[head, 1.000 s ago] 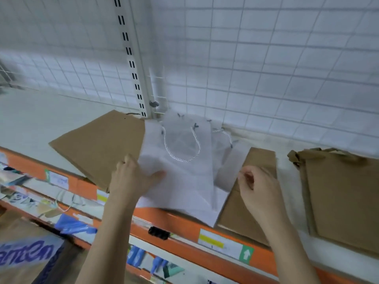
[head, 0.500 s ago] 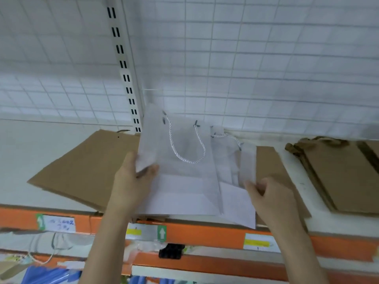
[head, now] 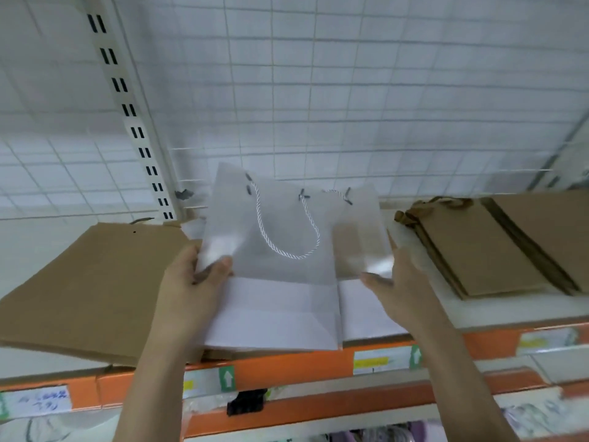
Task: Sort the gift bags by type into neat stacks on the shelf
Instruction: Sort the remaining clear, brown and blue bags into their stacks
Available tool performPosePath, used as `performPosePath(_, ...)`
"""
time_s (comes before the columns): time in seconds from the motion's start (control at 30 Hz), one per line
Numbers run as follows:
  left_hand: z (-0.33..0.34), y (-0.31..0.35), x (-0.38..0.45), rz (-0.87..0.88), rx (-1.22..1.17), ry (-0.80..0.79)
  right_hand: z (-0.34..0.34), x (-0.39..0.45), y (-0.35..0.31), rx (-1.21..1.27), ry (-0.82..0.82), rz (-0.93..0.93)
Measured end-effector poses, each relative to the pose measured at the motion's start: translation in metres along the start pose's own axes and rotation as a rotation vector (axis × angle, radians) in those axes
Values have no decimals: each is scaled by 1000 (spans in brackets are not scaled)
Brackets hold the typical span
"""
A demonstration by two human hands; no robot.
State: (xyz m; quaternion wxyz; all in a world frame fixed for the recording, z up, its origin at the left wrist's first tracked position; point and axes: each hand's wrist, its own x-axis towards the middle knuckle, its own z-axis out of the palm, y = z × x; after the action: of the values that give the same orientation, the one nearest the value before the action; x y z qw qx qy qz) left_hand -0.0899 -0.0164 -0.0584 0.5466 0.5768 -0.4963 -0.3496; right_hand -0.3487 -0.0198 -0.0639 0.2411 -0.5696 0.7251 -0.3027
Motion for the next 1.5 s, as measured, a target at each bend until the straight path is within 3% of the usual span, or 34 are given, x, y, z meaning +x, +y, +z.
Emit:
performPosePath(0.37,147,36,-18,93,-55,-46,-125,1,90,121,332,-90)
performPosePath(0.73,342,85,-87,93,-42,30,-274,33,222,211,348,-86)
performPosePath(1.03,391,94,-84,-19,-3,100,-308,55,266,348,377,-17)
performPosePath(1.27,437,108,-82,6,-103,47,-335,75,288,333,434,-150)
performPosePath(1.5,525,127,-114,26,-223,58,-411,105,347,284,393,-284)
